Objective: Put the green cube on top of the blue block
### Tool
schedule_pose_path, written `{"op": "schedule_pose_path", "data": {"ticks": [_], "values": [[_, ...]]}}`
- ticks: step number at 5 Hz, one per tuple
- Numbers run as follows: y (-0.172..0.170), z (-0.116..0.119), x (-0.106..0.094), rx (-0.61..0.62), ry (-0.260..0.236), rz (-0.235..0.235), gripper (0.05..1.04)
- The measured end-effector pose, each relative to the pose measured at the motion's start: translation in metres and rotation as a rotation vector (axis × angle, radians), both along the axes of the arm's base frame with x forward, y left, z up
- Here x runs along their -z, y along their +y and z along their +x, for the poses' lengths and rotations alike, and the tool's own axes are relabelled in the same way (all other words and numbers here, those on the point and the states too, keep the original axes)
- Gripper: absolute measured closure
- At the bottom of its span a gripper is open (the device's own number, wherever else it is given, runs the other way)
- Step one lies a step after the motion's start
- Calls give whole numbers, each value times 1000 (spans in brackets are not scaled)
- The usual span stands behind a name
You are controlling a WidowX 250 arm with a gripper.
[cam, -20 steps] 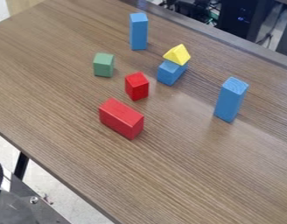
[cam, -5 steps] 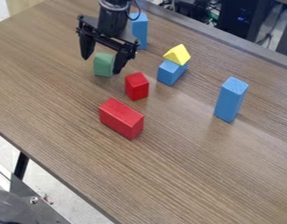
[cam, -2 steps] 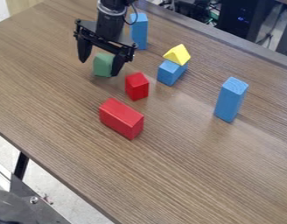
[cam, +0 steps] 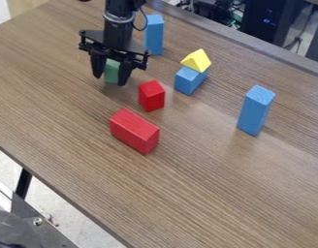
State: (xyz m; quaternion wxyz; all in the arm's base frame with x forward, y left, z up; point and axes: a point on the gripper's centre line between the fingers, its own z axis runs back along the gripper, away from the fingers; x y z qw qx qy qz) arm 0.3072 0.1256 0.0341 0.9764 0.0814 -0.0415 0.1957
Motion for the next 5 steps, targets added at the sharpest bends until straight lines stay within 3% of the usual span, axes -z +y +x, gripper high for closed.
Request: {"op": "schedule_pose_path", "data": {"ticks": [1,2,3,4,5], "values": [[-1,2,-1,-14,-21,-18,534],[-5,5,-17,-30,-61,-42,534],[-1,13,-54,-55,-110,-21,534],[3,16,-87,-76,-56,16,534],[7,27,-110,-92,-25,24,534]]}}
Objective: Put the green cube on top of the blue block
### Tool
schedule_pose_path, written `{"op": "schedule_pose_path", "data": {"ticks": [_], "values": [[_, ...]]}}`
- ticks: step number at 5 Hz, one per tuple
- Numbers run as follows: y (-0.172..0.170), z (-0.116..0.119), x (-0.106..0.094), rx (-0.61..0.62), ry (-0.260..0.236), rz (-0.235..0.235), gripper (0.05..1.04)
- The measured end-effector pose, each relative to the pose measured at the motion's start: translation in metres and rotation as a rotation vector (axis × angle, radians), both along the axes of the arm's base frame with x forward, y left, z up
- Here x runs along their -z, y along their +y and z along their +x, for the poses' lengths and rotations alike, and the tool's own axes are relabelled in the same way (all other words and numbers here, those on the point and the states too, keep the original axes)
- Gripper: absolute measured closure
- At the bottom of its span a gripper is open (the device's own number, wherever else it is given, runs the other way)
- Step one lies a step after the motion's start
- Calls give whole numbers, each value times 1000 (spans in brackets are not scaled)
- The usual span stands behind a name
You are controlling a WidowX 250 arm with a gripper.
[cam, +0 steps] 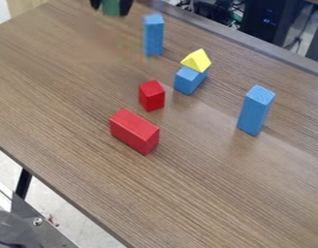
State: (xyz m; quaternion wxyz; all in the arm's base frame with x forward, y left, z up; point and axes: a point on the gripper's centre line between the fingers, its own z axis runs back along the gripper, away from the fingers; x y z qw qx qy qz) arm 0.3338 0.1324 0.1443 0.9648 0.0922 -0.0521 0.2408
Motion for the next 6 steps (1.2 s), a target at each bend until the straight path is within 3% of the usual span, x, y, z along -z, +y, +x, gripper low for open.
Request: {"op": "schedule_pose_path", "data": {"ticks": [3,6], "values": [[7,29,17,142,114,-72,534],[5,44,26,190,111,-72,534]]}}
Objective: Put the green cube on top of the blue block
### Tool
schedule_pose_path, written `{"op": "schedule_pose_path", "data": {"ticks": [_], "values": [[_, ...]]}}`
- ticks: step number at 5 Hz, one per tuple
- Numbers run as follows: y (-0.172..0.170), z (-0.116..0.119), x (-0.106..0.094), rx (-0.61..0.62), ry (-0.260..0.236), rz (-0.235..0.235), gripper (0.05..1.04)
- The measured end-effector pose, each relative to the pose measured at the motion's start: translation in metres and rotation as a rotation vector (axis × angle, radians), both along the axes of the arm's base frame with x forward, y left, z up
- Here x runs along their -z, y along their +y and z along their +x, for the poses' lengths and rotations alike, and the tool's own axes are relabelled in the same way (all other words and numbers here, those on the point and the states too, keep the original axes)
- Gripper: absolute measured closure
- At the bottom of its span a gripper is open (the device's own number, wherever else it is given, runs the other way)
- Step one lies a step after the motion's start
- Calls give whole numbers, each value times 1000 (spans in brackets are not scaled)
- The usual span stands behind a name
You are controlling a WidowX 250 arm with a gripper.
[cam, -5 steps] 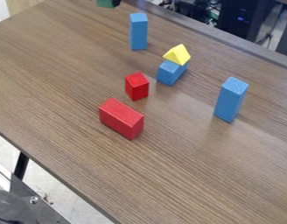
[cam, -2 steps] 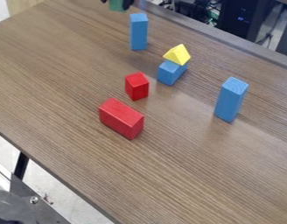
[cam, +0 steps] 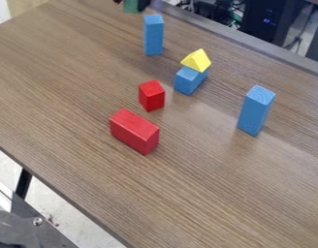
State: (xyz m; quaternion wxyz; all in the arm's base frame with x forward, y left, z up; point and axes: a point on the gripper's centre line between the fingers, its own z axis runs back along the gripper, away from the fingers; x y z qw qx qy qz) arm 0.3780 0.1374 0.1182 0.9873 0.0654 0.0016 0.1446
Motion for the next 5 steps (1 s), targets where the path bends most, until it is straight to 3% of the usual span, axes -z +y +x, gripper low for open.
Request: {"op": "schedule_pose_path", "data": {"ticks": [5], "values": [[-19,22,12,62,-5,32,534]]}}
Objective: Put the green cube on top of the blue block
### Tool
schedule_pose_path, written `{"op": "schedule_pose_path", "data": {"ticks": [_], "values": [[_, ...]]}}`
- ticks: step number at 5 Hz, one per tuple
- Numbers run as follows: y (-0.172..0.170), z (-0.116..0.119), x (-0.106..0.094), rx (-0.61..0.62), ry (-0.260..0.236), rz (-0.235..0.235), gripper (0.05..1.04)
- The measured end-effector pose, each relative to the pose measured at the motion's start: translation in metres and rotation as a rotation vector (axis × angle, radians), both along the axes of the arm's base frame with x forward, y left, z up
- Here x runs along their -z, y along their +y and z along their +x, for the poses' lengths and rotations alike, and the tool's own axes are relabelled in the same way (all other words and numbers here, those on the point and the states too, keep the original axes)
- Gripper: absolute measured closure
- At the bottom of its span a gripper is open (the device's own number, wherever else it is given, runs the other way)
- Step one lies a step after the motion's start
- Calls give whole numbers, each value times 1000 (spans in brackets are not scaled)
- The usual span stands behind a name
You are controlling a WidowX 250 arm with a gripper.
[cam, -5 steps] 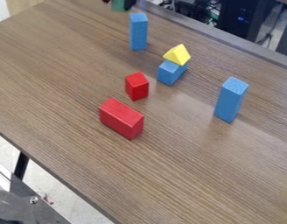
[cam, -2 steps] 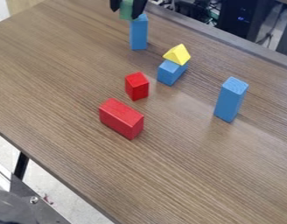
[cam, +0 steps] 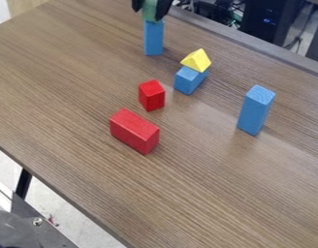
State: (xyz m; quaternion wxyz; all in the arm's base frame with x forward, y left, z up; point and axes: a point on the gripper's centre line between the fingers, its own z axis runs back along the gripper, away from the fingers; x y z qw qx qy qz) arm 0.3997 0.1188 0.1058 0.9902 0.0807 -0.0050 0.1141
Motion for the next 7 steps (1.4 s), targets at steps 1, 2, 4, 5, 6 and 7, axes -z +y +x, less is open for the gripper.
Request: {"op": "schedule_pose_path", "data": {"ticks": [1,2,4,5,6,7], "values": [[-1,3,0,4,-5,10,534],[1,3,1,0,-4,16,534],[1,4,0,5,-3,34,189],[1,4,0,3,-7,36,77],[0,3,1,5,-3,34,85],[-7,-1,-33,-1,-80,14,85]]}}
